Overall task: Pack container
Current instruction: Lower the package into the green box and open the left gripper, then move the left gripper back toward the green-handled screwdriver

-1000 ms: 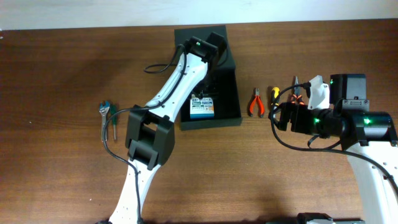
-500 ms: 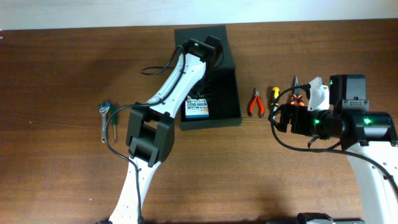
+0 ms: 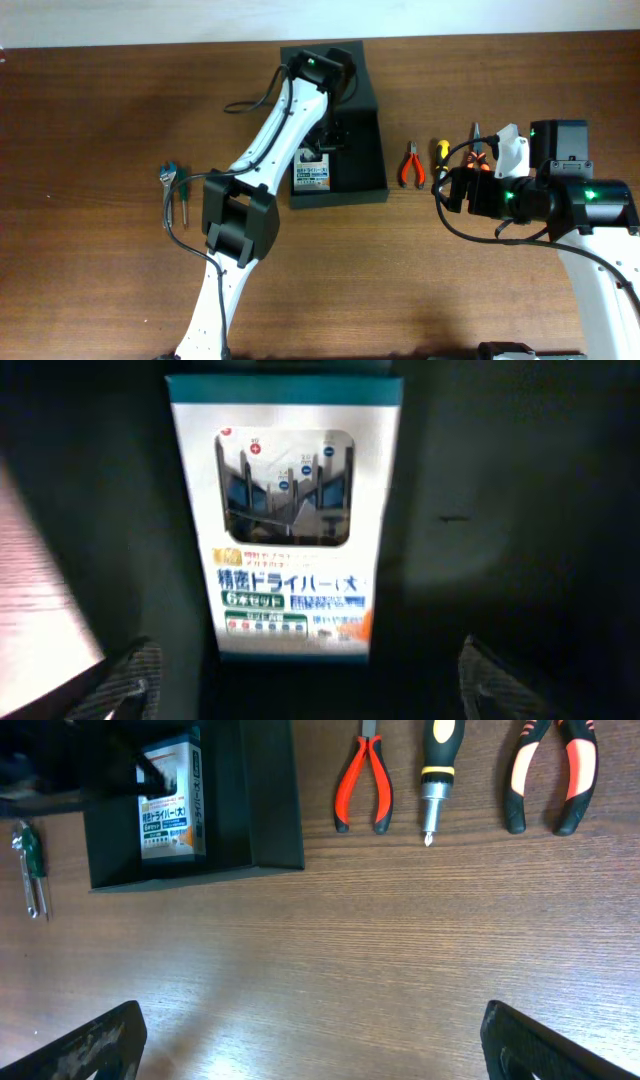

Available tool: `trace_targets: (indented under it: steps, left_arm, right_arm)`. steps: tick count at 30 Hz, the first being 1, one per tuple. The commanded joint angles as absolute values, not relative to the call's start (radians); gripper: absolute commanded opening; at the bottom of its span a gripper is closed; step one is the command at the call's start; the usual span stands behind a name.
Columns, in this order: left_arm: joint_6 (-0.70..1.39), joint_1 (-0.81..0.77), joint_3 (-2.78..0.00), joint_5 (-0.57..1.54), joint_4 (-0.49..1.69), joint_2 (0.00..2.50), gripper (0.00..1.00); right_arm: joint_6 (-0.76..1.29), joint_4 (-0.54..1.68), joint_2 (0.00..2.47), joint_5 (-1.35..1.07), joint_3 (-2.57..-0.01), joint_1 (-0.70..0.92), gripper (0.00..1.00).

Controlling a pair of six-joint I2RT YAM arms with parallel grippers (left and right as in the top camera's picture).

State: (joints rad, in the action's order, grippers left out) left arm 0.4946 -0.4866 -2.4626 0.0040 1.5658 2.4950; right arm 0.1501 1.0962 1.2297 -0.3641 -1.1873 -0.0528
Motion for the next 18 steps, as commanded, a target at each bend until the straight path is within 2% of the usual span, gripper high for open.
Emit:
trace_targets:
  steps: [1,7,8,9,10,11,13,16,18]
  left_arm:
    - [0.461,-0.483,-2.621,-0.004,1.634,2.492,0.83]
    - [0.376,-0.478,-2.827,-0.088,1.688,2.451,0.82]
    - [0.376,-0.471,-2.828,-0.104,1.688,2.433,0.75]
    - [0.37,-0.461,-2.828,-0.11,1.688,2.421,0.61]
    - [0.341,-0.445,-2.828,-0.107,1.688,2.409,0.41]
    - [0.3,-0.429,-2.828,-0.101,1.688,2.402,0.31]
    - [0.244,-0.389,-2.828,-0.102,1.688,2.391,0.18]
    - [0.183,-0.305,-2.828,-0.101,1.688,2.38,0.17]
    - [0.097,-0.237,-2.828,-0.065,1.688,2.379,0.22]
  right_arm:
    - [0.147,1.097,1.234,-0.355,-1.206,-0.06,0.99]
    - [0.147,1.097,1.234,-0.355,-1.206,-0.06,0.99]
    - [0.147,1.098,1.234,-0.355,-1.206,-0.06,0.99]
    - [0.147,1.101,1.234,-0.355,-1.206,-0.06,0.99]
    - [0.147,1.105,1.234,-0.355,-1.206,-0.06,0.99]
    - [0.147,1.105,1.234,-0.355,-1.206,-0.06,0.99]
    - [0.147,1.105,1.234,-0.355,-1.206,-0.06,0.99]
    - [0.147,1.105,1.234,-0.355,-1.206,-0.06,0.99]
    - [0.147,1.105,1.234,-0.355,-1.206,-0.06,0.99]
